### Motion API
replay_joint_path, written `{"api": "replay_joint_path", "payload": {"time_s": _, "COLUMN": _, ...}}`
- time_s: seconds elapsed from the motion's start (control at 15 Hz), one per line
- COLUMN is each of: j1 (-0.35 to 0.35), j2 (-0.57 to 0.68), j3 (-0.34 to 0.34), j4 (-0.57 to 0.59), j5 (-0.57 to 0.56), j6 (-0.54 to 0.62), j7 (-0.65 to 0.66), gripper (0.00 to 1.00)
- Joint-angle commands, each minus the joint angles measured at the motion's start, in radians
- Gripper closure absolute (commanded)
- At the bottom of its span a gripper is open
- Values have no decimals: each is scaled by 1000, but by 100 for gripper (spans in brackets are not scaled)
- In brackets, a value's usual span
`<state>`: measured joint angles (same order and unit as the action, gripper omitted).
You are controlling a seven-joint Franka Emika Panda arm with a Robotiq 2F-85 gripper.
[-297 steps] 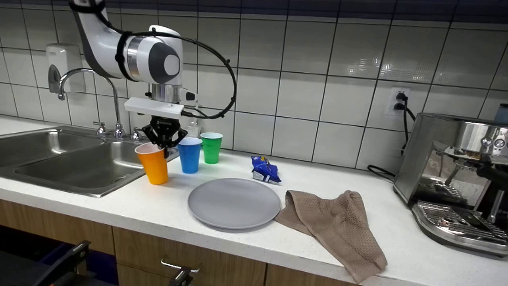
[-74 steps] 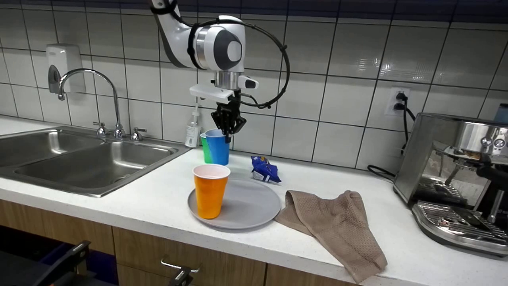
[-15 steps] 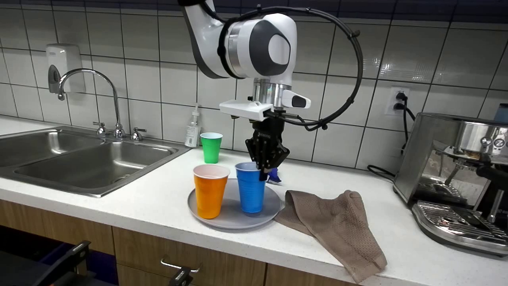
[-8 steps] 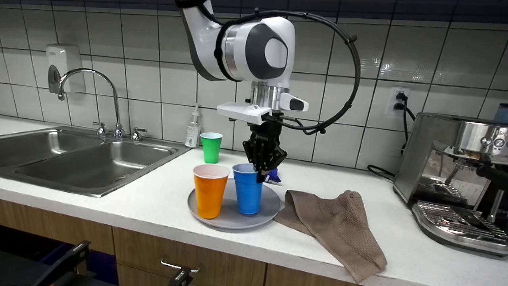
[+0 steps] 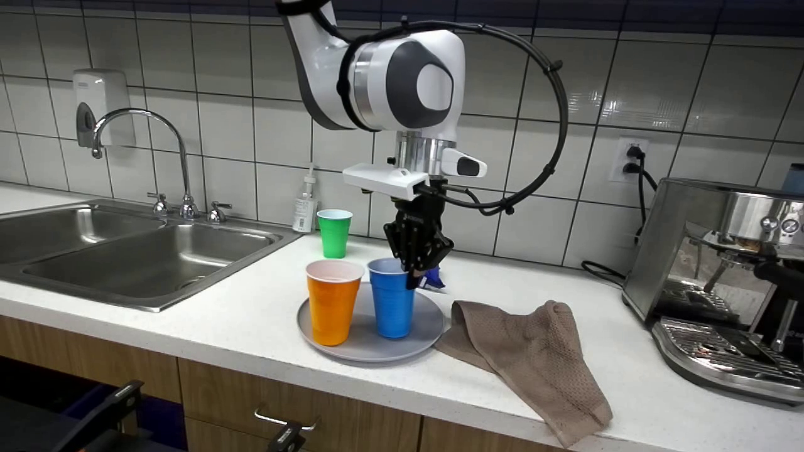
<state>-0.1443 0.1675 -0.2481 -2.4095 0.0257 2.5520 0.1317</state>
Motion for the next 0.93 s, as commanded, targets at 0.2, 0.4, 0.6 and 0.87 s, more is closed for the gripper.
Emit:
{"api": "replay_joint_path", "payload": {"time_s": 0.2, "j1": -23, "j2": 7, "j3": 18, "j4": -12, "j5": 8, "j6": 50, "j7": -37, "gripper": 99}}
{"api": "replay_joint_path", "payload": {"time_s": 0.4, "j1": -24, "j2": 2, "j3": 19, "j4": -12, "j5": 13, "j6": 43, "j7": -43, "gripper": 63}}
{"api": "replay_joint_path", "payload": {"time_s": 0.6, "j1": -23, "j2": -7, "j3": 18, "j4": -16, "j5": 10, "j6": 54, "j7": -42, "gripper": 40}}
{"api": "replay_joint_path", "payload": {"time_s": 0.87, "j1": -18, "j2": -21, "j3": 16, "j4": -13, "j5": -1, "j6": 61, "j7": -30, "gripper": 9}}
